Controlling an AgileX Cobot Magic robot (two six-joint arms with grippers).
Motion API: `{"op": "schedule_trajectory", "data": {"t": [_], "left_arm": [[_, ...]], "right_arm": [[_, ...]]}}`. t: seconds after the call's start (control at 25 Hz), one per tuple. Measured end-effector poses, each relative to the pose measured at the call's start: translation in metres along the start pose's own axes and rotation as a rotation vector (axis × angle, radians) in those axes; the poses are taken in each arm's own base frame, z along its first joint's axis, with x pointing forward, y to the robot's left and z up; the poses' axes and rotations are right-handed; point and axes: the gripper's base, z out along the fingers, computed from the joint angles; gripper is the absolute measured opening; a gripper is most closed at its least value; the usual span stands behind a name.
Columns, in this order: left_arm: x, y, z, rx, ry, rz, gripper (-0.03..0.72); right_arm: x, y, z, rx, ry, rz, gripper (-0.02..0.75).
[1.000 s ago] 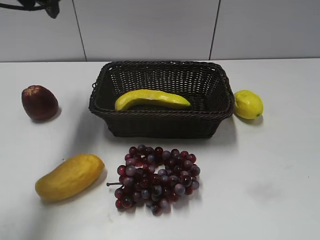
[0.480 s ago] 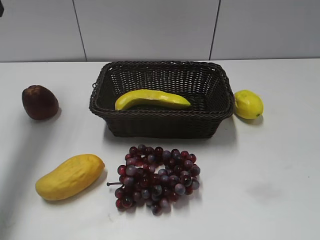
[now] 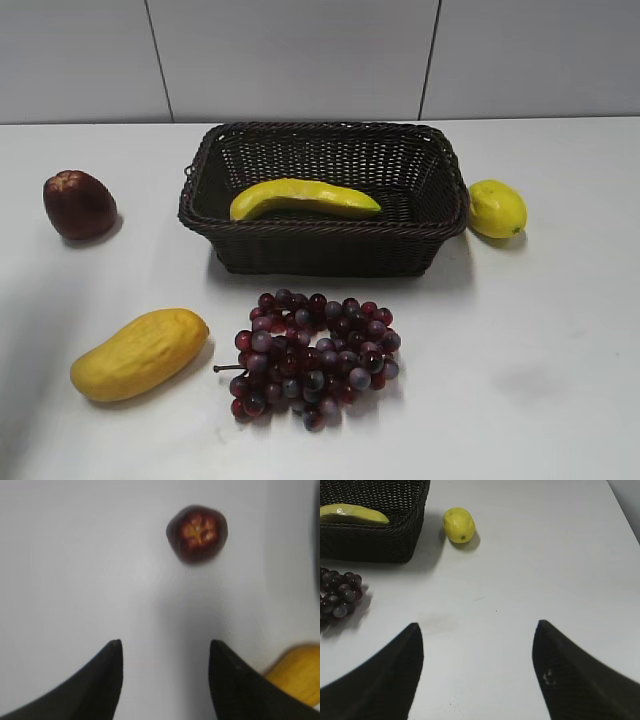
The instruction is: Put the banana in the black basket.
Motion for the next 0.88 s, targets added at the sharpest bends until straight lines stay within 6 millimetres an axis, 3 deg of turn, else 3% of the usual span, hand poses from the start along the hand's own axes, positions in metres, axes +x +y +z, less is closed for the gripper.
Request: {"op": "schedule_trajectory", "data": {"t": [0.32, 0.88], "left_arm": [[0.071, -0.001, 0.000, -0.039, 0.082, 0.010, 0.529], [0.167, -0.011, -0.029, -0.059, -0.133, 0.024, 0.529]], "right_arm": [[0.000, 0.000, 0.000, 0.000, 0.000, 0.000, 0.518], [0.000, 0.000, 0.000, 0.000, 0.000, 0.000, 0.518]]}}
